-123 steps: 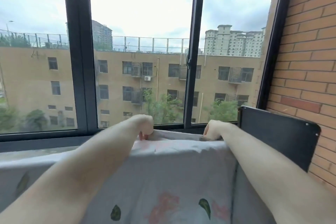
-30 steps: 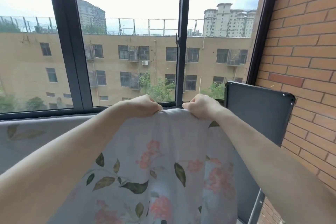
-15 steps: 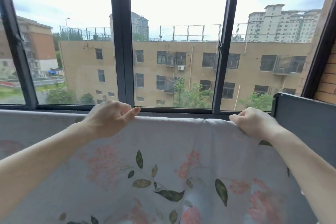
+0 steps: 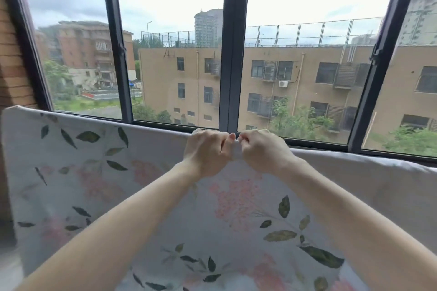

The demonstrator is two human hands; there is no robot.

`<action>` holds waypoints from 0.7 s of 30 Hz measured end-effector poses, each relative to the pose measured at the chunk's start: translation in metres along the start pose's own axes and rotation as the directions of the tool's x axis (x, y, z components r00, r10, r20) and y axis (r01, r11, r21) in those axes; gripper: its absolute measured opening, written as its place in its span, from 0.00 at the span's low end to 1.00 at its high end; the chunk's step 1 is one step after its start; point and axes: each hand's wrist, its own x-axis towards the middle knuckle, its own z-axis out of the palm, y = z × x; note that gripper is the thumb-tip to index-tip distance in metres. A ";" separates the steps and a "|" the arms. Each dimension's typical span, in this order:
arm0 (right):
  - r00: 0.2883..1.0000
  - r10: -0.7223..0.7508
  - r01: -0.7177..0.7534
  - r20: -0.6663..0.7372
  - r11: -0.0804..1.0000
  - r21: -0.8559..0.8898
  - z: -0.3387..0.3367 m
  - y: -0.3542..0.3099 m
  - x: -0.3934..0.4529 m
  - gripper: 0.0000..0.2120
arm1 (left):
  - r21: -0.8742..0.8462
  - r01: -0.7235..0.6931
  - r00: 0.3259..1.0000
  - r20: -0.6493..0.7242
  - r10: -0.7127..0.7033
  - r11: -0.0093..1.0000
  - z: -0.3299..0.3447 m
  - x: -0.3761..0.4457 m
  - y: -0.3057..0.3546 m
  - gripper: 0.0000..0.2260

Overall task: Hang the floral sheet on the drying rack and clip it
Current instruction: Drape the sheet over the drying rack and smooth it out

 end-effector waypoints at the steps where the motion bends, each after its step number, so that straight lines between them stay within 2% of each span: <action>1: 0.999 0.015 -0.016 -0.047 1.000 -0.017 0.010 -0.016 0.007 0.14 | -0.002 0.016 1.000 0.017 -0.016 1.000 -0.003 -0.003 -0.006 0.20; 5: 0.969 0.063 -0.099 -0.238 0.985 -0.143 0.033 -0.044 0.013 0.19 | -0.045 -0.011 0.994 0.112 0.016 0.999 -0.012 -0.013 -0.037 0.17; 7: 0.959 0.078 -0.127 -0.274 0.978 -0.166 0.040 -0.057 0.014 0.23 | -0.073 -0.050 0.991 0.121 0.059 0.996 -0.020 -0.021 -0.058 0.16; 10: 0.945 0.137 -0.189 -0.297 0.970 -0.154 0.047 -0.072 0.016 0.24 | -0.121 -0.025 0.991 0.126 0.041 0.992 -0.039 -0.039 -0.111 0.14; 17: 0.879 0.338 -0.385 -0.337 0.920 -0.080 0.034 -0.058 -0.004 0.23 | 0.024 0.139 0.973 0.183 -0.141 0.990 -0.091 -0.066 -0.260 0.18; 21: 0.826 0.446 -0.479 -0.344 0.878 -0.012 0.034 -0.086 -0.002 0.21 | 0.060 0.257 0.939 0.222 -0.264 0.965 -0.120 -0.073 -0.337 0.20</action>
